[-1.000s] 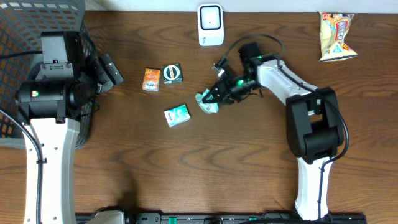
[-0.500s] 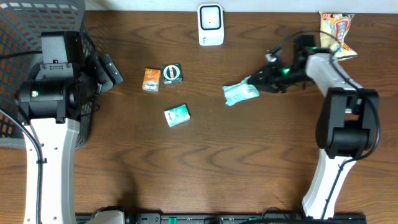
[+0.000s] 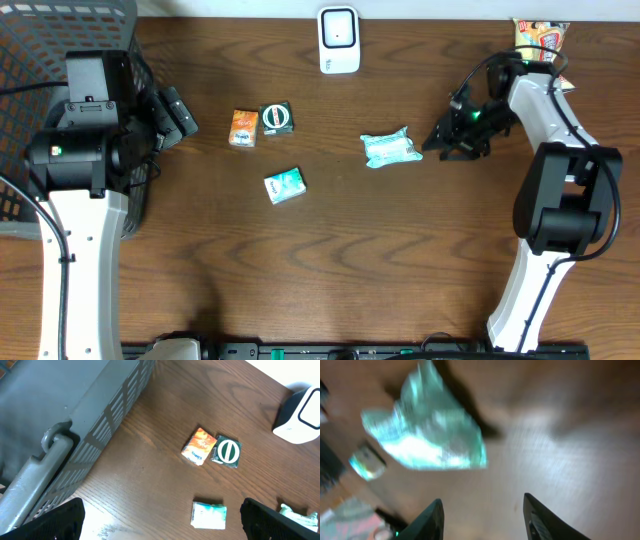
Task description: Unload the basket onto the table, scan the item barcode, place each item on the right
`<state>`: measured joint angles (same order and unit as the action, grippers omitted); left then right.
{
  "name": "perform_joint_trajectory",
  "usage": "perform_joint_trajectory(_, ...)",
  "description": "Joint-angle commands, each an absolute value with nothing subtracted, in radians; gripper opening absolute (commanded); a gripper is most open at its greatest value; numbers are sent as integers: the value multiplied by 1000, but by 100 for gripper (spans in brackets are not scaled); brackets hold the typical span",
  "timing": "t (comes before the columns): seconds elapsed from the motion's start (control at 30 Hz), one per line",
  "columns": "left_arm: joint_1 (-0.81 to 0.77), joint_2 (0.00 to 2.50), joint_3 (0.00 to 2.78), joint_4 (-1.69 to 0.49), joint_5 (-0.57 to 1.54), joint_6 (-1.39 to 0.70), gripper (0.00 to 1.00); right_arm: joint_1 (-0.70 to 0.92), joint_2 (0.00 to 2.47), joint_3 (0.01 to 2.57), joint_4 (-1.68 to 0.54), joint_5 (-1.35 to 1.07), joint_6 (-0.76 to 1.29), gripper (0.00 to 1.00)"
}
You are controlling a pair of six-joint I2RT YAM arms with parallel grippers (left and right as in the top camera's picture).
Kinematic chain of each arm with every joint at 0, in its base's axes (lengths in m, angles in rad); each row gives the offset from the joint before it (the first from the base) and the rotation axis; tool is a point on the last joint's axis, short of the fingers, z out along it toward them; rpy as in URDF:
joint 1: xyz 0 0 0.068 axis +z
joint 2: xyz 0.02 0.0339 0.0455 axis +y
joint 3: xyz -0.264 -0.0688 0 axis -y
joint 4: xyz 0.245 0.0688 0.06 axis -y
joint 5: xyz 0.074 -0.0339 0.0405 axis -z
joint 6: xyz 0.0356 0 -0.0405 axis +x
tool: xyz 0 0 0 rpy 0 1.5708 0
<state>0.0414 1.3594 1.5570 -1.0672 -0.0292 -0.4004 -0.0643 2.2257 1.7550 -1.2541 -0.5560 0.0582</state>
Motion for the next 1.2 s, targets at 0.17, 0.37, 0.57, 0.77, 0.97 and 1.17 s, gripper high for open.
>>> perform_joint_trajectory(0.17, 46, 1354, 1557, -1069, -35, -410, 98, 69, 2205, 1772, -1379, -447, -51, 42)
perform_joint_trajectory(0.37, 46, 1354, 1557, -1069, -35, -409, 98, 179, 2205, 1771, -1333, -271, -39, 42)
perform_joint_trajectory(0.57, 46, 1354, 1557, -1069, -35, -409, 98, 213, 2205, 1771, -1258, -154, 121, 28)
perform_joint_trajectory(0.77, 46, 1354, 1557, -1069, -35, -409, 98, 204, 2205, 1771, -1158, -96, 179, 31)
perform_joint_trajectory(0.97, 46, 1354, 1557, -1069, -35, -409, 98, 204, 2205, 1771, -957, -152, 179, 44)
perform_joint_trajectory(1.17, 46, 1354, 1557, -1069, -35, -409, 98, 202, 2204, 1774, -822, -385, 179, 49)
